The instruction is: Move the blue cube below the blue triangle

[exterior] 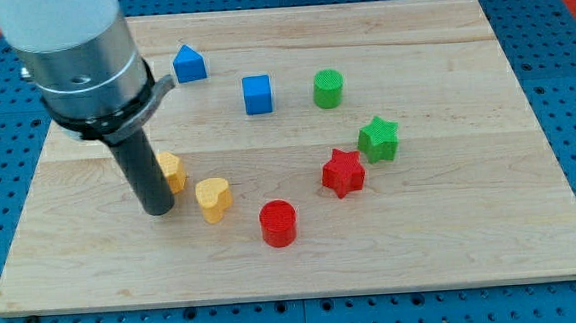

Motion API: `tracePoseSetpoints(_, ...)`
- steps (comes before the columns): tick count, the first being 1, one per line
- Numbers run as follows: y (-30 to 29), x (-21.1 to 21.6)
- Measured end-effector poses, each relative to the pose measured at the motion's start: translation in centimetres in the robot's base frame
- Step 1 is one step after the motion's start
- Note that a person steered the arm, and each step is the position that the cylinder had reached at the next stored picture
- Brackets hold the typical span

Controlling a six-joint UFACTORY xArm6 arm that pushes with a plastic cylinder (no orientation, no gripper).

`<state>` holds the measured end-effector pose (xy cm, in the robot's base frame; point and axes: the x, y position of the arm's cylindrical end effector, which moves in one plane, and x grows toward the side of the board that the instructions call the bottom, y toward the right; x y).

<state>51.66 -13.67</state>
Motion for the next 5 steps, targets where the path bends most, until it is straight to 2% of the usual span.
tracePoseSetpoints(2, 1.4, -3.4)
tracePoseSetpoints(3, 5.1, -3.6)
tracePoseSetpoints(5, 11.6, -9.8)
